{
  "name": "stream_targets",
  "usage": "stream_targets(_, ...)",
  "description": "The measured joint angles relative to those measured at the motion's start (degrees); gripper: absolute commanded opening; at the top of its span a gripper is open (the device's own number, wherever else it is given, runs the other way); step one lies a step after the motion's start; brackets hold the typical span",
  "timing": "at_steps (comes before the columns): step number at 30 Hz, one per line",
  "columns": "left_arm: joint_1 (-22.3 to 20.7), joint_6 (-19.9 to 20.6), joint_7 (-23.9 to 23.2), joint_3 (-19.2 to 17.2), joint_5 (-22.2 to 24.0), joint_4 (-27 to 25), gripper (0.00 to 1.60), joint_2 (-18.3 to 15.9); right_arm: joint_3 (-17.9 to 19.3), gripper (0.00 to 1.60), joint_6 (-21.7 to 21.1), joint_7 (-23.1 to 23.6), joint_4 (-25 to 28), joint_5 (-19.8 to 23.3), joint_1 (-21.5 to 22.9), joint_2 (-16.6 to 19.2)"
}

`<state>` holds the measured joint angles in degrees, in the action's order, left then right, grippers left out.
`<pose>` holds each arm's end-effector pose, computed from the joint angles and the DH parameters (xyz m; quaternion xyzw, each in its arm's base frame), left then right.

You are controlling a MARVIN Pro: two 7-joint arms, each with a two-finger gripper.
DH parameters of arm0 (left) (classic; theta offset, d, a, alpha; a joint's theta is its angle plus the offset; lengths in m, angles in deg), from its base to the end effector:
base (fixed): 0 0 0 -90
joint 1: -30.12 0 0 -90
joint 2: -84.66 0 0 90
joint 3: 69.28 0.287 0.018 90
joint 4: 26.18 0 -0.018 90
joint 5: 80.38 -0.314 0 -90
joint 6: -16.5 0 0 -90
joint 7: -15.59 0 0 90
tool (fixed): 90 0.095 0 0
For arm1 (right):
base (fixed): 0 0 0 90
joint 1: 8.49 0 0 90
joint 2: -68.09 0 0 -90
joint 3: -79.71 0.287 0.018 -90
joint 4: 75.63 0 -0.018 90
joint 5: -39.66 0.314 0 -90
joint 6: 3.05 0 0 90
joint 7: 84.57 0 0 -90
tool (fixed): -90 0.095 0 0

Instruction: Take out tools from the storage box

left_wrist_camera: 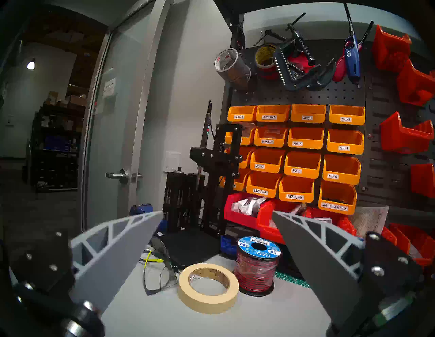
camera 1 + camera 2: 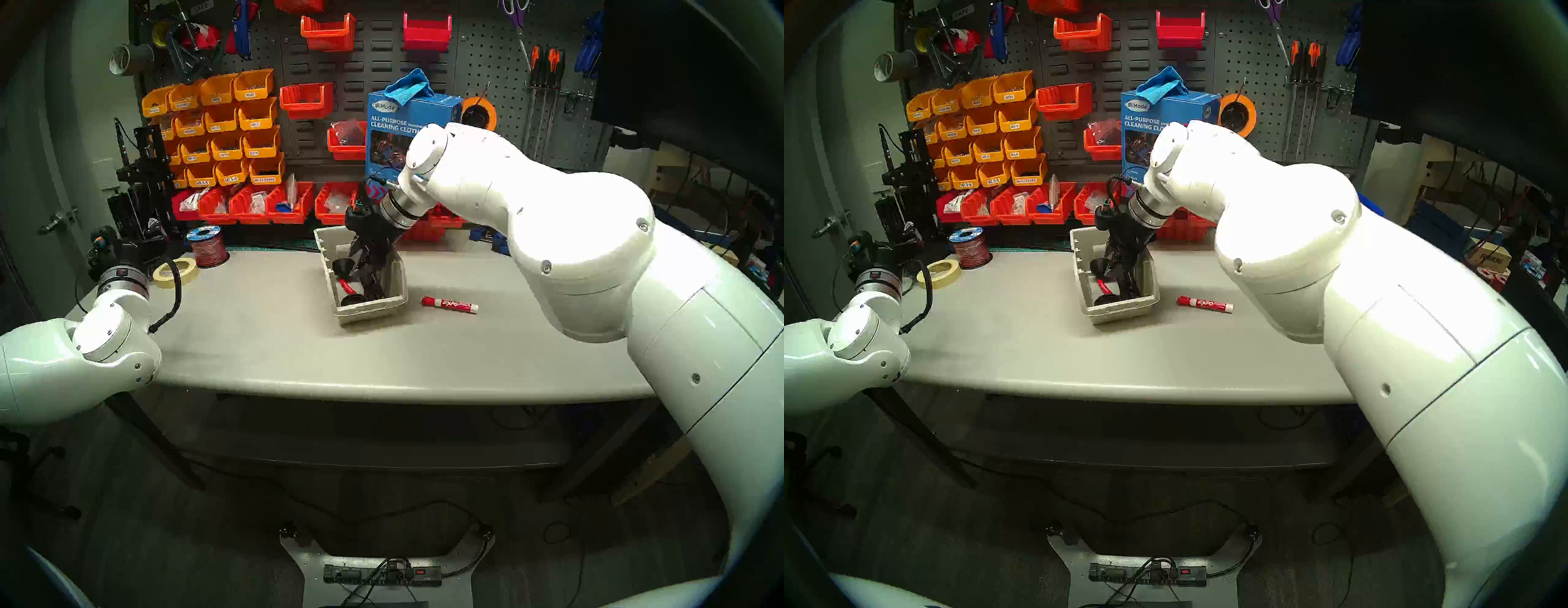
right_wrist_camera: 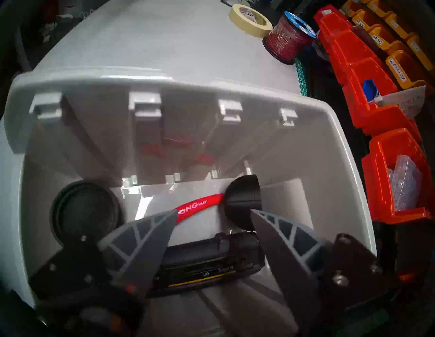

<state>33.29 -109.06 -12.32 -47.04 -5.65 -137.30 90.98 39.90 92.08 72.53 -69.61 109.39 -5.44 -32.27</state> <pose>0.3864 0.2048 -0.1210 -0.6068 -0.2153 -0.7509 0.1473 0.6097 0.1864 -0.0652 -0.5843 -0.7449 -0.3110 0.0840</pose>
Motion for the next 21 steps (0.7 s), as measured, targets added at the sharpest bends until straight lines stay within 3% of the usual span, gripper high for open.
stream_targets(21,0.00,0.00,0.00,0.00,0.00,0.00,1.60,0.00,0.51,1.04,1.56,-3.40,0.27,0.46,-1.13,-0.29)
